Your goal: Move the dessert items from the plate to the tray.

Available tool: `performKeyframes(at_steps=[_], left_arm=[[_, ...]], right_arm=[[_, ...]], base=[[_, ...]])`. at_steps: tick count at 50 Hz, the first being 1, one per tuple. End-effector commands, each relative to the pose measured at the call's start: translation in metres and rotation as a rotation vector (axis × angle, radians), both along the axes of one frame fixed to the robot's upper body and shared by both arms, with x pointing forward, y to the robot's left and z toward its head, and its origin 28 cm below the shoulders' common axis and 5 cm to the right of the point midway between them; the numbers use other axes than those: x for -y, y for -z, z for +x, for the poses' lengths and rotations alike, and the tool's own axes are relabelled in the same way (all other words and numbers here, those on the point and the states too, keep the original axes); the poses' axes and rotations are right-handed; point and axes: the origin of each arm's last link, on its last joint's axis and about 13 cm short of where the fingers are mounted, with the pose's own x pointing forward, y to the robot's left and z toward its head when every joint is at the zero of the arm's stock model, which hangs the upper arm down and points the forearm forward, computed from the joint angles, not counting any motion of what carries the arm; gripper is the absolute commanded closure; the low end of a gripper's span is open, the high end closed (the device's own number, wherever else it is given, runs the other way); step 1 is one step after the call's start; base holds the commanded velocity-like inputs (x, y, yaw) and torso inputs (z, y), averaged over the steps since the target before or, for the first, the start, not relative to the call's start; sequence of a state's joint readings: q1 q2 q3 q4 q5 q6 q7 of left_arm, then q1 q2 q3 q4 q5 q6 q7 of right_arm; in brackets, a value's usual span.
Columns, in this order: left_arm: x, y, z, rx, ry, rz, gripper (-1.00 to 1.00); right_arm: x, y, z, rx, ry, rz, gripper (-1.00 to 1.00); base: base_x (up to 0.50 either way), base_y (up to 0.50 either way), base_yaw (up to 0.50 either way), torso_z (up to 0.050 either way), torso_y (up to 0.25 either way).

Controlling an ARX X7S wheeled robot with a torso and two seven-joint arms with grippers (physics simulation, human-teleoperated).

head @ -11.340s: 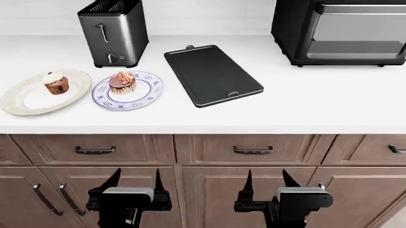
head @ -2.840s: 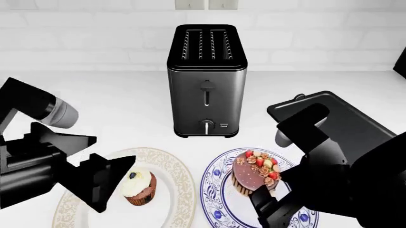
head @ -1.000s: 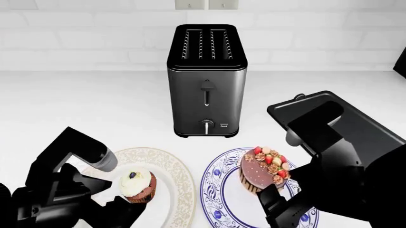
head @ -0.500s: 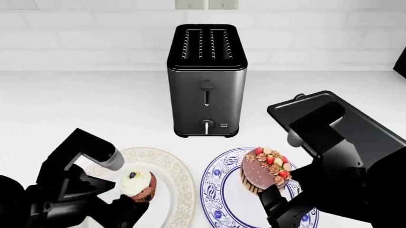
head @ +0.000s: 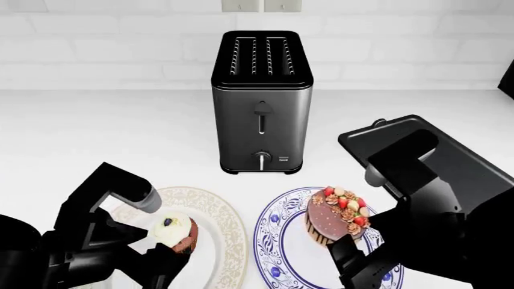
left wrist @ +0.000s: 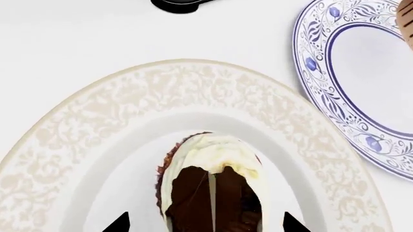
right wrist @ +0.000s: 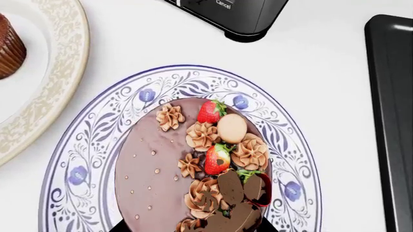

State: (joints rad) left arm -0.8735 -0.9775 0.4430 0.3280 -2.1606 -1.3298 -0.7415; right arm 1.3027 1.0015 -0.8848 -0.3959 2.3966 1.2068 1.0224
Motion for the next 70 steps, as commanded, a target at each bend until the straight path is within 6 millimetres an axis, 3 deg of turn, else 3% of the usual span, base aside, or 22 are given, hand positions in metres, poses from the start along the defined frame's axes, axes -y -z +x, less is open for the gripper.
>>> performKeyframes(at_steps=[1,13,14,22,45,64,70], left_arm=[[0.000,0.003,0.003,-0.010,0.000,0.001,-1.00],[0.001,0.005,0.005,-0.017,0.003,0.002,-1.00],[0.001,0.005,0.005,-0.014,0.002,0.001,1.00],[0.002,-0.001,0.001,0.027,0.004,-0.016,1.00],[0.002,-0.044,-0.038,0.193,-0.002,-0.058,1.00],[0.002,-0.049,-0.051,0.234,-0.001,-0.066,1.00],[0.003,-0.049,-0.051,0.233,-0.002,-0.067,1.00]], right_arm=[[0.001,-0.001,0.000,0.015,-0.005,-0.001,1.00],[0.001,-0.001,0.000,0.015,-0.004,0.000,1.00],[0.001,-0.001,0.000,0.015,-0.004,0.000,1.00],[0.002,-0.001,0.000,0.017,-0.003,0.001,1.00],[0.003,-0.008,-0.013,0.050,0.005,-0.007,1.00],[0.006,-0.021,-0.035,0.158,0.041,-0.018,1.00],[0.007,-0.022,-0.036,0.174,0.055,-0.018,1.00]], base=[[0.00,0.00,0.00,0.000,0.000],[0.00,0.00,0.00,0.000,0.000],[0.00,0.00,0.00,0.000,0.000],[0.00,0.00,0.00,0.002,0.001],[0.00,0.00,0.00,0.000,0.000],[0.00,0.00,0.00,0.000,0.000],[-0.19,-0.49,0.00,0.000,0.002]])
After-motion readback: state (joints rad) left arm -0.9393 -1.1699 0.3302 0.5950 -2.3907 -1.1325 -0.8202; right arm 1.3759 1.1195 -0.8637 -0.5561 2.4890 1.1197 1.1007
